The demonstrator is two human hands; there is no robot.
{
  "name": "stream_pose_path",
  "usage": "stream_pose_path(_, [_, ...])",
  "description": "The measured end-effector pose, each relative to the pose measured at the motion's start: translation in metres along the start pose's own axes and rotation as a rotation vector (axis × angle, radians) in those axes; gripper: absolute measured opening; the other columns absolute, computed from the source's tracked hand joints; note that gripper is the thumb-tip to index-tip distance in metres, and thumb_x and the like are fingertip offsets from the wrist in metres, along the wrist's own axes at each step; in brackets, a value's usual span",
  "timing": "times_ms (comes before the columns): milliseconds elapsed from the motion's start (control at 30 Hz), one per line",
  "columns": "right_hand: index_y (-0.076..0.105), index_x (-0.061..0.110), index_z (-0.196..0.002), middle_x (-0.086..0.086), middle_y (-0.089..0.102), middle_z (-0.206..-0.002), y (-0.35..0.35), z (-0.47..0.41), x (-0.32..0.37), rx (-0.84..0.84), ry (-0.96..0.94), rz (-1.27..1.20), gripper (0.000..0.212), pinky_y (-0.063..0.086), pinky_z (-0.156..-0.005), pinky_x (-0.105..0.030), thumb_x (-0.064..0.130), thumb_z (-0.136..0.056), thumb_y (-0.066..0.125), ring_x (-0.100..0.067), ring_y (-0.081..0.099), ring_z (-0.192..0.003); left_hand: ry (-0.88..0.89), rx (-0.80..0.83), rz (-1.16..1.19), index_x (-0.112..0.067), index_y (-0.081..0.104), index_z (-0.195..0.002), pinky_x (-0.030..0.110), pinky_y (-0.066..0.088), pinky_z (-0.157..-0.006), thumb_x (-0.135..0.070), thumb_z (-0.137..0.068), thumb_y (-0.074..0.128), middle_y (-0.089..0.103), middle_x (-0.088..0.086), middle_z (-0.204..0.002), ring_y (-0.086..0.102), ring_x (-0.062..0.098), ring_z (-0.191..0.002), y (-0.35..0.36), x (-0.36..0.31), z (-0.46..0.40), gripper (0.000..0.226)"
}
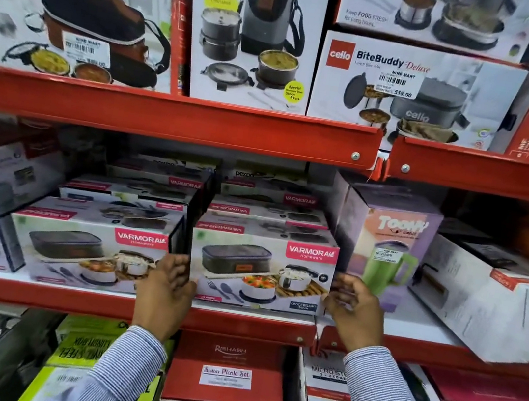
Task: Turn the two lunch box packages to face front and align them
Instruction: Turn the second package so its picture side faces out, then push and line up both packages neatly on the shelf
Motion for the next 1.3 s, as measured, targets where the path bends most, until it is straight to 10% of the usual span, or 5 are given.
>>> stream_pose_path(233, [0.063,0.013,-0.102,-0.001,0.072,-0.094,0.001,0.007,-0.014,-0.037,0.029,-0.028,0.036,0.049,-0.062,-0.004,-0.005,-0.071,0.074,-0.016,0.068,-0.087,0.013,-0.016,0.006,-0.006,0.058,-0.114,0.007,0.051,-0.075,-0.003,-0.081,0.071,0.07,0.005,-0.101,0.068,0.017,-0.097,-0.002,0.01,0.003,0.036])
stream_pose_path(500, [0.065,0.019,-0.11,0.009,0.072,-0.093,0.001,0.013,-0.014,-0.018,0.038,0.001,0.04,0.05,-0.07,-0.005,0.004,-0.074,0.075,0.011,0.066,-0.081,0.09,-0.065,-0.075,-0.001,0.061,-0.127,0.032,0.054,-0.094,-0.013,-0.084,0.071,0.072,0.016,-0.119,0.069,0.019,-0.106,-0.004,0.009,0.005,0.045])
stream_pose_path(667, [0.067,0.016,-0.11,0.005,0.074,-0.097,0.0,0.019,-0.008,-0.03,0.025,0.05,0.037,0.056,-0.088,-0.028,0.003,-0.077,0.072,0.003,0.066,-0.087,0.14,-0.097,-0.135,-0.002,0.069,-0.114,0.027,0.054,-0.085,-0.015,-0.085,0.07,0.077,0.015,-0.108,0.071,0.015,-0.094,-0.006,0.006,0.008,0.031])
stream_pose_path(1033, [0.067,0.016,-0.11,0.008,0.071,-0.095,-0.005,0.03,-0.004,-0.049,0.001,0.11,0.036,0.055,-0.082,-0.024,0.004,-0.077,0.072,0.0,0.066,-0.084,0.151,-0.131,-0.21,-0.004,0.072,-0.109,0.016,0.048,-0.077,-0.019,-0.084,0.072,0.079,0.013,-0.1,0.067,0.007,-0.082,-0.01,0.008,0.015,0.029])
stream_pose_path(1300, [0.058,0.018,-0.123,-0.002,0.067,-0.118,-0.009,0.049,0.009,-0.185,-0.134,0.134,0.044,0.052,-0.096,-0.044,0.02,-0.081,0.069,-0.019,0.063,-0.107,0.191,-0.155,-0.207,-0.011,0.073,-0.11,-0.002,0.046,-0.071,-0.02,-0.084,0.072,0.079,0.007,-0.101,0.069,0.003,-0.085,-0.021,-0.002,0.029,0.028])
Point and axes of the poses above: each hand's wrist, its own z-axis away from the middle knuckle, its own y-axis out of the palm, x = y × z, the point moved 4 cm from there along -z, towards the middle knuckle
